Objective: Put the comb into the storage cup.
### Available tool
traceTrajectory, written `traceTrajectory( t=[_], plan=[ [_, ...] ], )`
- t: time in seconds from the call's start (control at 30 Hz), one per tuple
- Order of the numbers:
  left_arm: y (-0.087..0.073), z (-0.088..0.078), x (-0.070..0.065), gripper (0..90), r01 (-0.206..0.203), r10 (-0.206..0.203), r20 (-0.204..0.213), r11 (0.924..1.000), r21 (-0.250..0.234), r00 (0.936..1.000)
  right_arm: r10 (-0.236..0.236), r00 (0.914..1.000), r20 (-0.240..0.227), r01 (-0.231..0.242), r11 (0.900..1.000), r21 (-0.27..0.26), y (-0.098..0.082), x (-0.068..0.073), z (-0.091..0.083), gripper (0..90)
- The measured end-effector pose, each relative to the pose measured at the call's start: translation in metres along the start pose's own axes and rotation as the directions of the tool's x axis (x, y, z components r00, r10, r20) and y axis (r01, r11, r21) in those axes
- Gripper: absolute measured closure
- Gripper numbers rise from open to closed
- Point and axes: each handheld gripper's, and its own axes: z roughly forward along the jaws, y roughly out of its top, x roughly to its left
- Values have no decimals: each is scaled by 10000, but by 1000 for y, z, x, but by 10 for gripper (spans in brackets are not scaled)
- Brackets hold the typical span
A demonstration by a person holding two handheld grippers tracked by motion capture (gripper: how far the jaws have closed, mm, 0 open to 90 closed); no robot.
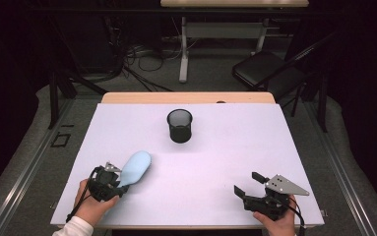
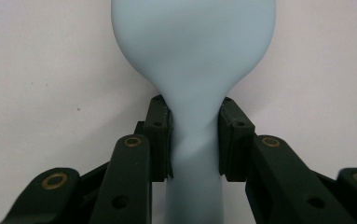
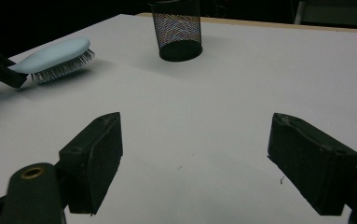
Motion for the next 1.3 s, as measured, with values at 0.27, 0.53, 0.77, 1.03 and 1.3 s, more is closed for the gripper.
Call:
traceTrajectory(
  t=[0.27, 0.53, 0.77, 1.03, 1.3],
  plan=[
    [8, -10, 1, 694, 29, -32, -66, 9994, -342, 10000, 13, 10000, 2, -13, 10000, 6, 0, 0, 0, 175],
    [15, -18, 2, 694, -69, 63, -108, 9983, -578, 9999, -1, 10000, -17, 1, 10000, 18, 0, 0, 0, 175],
    [24, -25, 0, 694, -182, 170, -135, 9956, -916, 9998, -21, 10000, 23, 20, 10000, 51, 0, 0, 1, 174],
    [36, -33, -4, 694, -368, 369, -20, 9905, -1322, 9993, 72, 10000, -50, -72, 9999, 73, 0, -1, 1, 172],
    [48, -39, -8, 694, -465, 495, 136, 9846, -1684, 9987, 52, 10000, -65, -51, 9999, 88, -1, -2, 1, 166]
  ],
)
